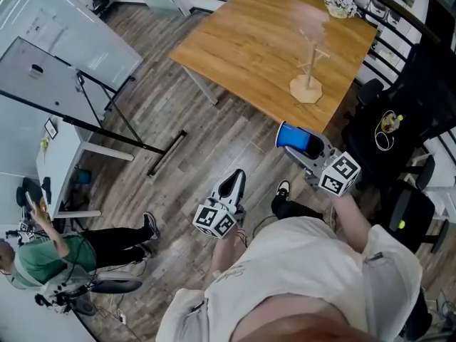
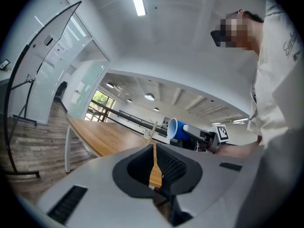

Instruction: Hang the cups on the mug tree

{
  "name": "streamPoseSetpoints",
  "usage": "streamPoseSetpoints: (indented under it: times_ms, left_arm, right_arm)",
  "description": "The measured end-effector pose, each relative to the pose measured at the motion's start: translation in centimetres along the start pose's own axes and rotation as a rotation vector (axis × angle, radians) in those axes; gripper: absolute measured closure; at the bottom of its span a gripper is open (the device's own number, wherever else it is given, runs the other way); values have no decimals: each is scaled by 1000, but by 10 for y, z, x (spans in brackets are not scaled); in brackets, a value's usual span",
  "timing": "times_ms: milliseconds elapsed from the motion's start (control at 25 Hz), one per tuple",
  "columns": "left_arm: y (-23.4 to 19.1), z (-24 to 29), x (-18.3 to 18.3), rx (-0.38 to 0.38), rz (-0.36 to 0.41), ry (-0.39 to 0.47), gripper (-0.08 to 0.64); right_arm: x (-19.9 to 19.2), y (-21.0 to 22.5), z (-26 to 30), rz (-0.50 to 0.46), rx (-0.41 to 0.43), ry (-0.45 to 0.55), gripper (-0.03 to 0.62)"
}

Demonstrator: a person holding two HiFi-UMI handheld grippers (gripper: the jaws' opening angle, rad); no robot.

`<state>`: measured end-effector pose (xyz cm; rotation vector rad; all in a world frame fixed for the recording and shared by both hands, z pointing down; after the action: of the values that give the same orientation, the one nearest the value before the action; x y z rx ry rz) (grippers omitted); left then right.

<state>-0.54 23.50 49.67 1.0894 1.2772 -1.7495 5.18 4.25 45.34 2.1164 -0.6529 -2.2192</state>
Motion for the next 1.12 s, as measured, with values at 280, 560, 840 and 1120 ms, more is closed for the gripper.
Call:
streamPoseSetpoints:
  times_ms: [280,560,840,1120]
  left_arm:
    - [-34,51,58,23,79,-16,532]
    - [-66,111,95,-11,137,-51,532]
    - [-71,192,101,-137,142,-101,532]
    - [-78,242,96,-265,113,-135,532]
  right_arm:
    - [24,59,40,-20,11,25,339]
    - [37,111,68,-27,-36,82,339]
    - [25,154,47,-28,-123,69,339]
    - [12,182,32,37,-254,42,339]
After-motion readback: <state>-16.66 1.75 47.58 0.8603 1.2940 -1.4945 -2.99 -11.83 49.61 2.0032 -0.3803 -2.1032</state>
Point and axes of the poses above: the fingertips, and each gripper's own axes: z forward along the fingers, y to its right, x out of its top, the point moved 2 cm from there along -z, backward along the fingers, and after that the axes turned 6 degrees about -y, right-handed, at the moved point
